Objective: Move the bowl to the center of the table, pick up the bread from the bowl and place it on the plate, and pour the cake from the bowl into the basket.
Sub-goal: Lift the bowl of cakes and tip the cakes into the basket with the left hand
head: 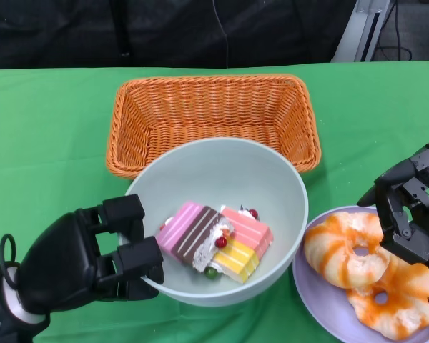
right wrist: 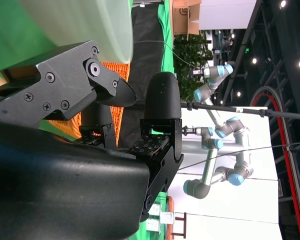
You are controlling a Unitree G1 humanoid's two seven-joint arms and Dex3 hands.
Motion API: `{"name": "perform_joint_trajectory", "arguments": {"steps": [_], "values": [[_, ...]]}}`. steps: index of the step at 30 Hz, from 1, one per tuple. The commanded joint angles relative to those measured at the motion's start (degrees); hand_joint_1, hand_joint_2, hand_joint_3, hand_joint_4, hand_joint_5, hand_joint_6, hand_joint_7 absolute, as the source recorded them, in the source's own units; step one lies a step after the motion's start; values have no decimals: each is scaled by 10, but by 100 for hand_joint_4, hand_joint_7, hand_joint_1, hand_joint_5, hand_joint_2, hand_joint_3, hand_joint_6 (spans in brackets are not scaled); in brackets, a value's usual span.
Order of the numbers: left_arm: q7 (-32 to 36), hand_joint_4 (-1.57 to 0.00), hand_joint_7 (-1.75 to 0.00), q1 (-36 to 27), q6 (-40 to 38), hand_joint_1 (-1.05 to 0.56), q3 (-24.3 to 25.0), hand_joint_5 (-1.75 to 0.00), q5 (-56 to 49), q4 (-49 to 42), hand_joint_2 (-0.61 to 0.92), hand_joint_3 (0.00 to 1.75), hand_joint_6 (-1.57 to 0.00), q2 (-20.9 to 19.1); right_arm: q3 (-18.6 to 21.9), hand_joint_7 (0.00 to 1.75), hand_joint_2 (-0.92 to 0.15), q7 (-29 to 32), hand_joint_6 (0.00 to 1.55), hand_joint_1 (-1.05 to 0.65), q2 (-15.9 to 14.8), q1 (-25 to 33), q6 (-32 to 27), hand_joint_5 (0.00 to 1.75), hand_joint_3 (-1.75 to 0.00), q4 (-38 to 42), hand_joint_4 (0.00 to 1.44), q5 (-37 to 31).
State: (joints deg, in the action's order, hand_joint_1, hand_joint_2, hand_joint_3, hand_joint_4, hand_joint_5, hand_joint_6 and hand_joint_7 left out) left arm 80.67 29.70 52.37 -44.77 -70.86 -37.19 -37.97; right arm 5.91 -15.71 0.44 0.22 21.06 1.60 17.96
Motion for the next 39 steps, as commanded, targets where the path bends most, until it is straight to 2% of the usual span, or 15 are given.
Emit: {"name": "perform_joint_trajectory", "arguments": {"steps": [1, 5, 6, 8, 13, 20, 22, 23, 26, 27, 31, 33, 36, 39], "values": [[-12, -65, -175, -16, 19, -12, 26, -175, 27, 24, 64, 94, -56, -18, 9, 135, -67, 1, 60, -6, -3, -1, 8, 167, -100, 2, 72, 2], [-37, -64, -175, -32, 37, -15, 52, -175, 44, 52, 69, 89, -55, -23, 10, 133, -68, -5, 60, -5, -5, 0, 3, 165, -97, 1, 71, 9], [-43, -64, -175, -36, 41, -17, 58, -175, 46, 58, 77, 75, -54, -24, 10, 132, -68, -6, 60, -5, -5, 0, 3, 165, -97, 2, 71, 10], [-54, -64, -175, -42, 49, -18, 70, -175, 53, 69, 83, 65, -54, -25, 11, 132, -69, -5, 60, -5, -6, -1, 2, 165, -96, 2, 72, 8], [-81, -65, -174, -52, 77, -20, 99, -175, 67, 84, 89, 55, -56, -22, 11, 131, -69, 2, 61, -5, -2, -2, 6, 164, -94, 6, 73, 0], [-148, -67, -173, -63, 108, -23, 141, -175, 97, 114, 92, 50, -58, -21, 9, 132, -71, 0, 61, -4, -4, -1, -6, 165, -93, 0, 72, 5], [-179, -65, -174, -62, 116, -22, 154, -175, 117, 116, 89, 54, -56, -18, 9, 132, -71, -2, 60, -4, -4, -1, -1, 166, -92, 4, 71, 4], [-197, -65, -174, -61, 119, -22, 161, -175, 130, 116, 83, 64, -56, -15, 9, 131, -72, -5, 60, -4, -4, -1, 0, 166, -91, 5, 70, 5], [-240, -63, -174, -50, 121, -19, 185, -175, 172, 107, 75, 74, -55, 11, 10, 130, -74, -9, 60, -4, -4, 0, 3, 166, -87, 7, 69, 7], [-254, -63, -174, -46, 120, -18, 193, -175, 185, 105, 75, 75, -54, 19, 10, 130, -74, -9, 61, -4, -3, 1, 2, 166, -87, 6, 70, 7], [-325, -62, -174, -26, 109, -13, 221, -175, 236, 96, 81, 62, -51, 50, 7, 129, -75, -2, 63, -5, -1, 6, -3, 166, -85, -3, 70, -2], [-355, -63, -171, -7, 106, -11, 231, -175, 255, 84, 81, 64, -53, 66, 5, 130, -75, -1, 63, -5, -4, 8, -5, 166, -85, -5, 69, -8], [-391, -65, -159, 9, 104, -11, 245, -175, 273, 72, 69, 89, -61, 84, 4, 131, -74, -2, 64, -5, -7, 9, -5, 166, -85, -4, 69, -11], [-407, -67, -159, 22, 105, -13, 257, -175, 279, 57, 63, 100, -64, 103, 2, 130, -74, 1, 64, -5, -7, 11, -10, 165, -85, -7, 69, -17]]}}
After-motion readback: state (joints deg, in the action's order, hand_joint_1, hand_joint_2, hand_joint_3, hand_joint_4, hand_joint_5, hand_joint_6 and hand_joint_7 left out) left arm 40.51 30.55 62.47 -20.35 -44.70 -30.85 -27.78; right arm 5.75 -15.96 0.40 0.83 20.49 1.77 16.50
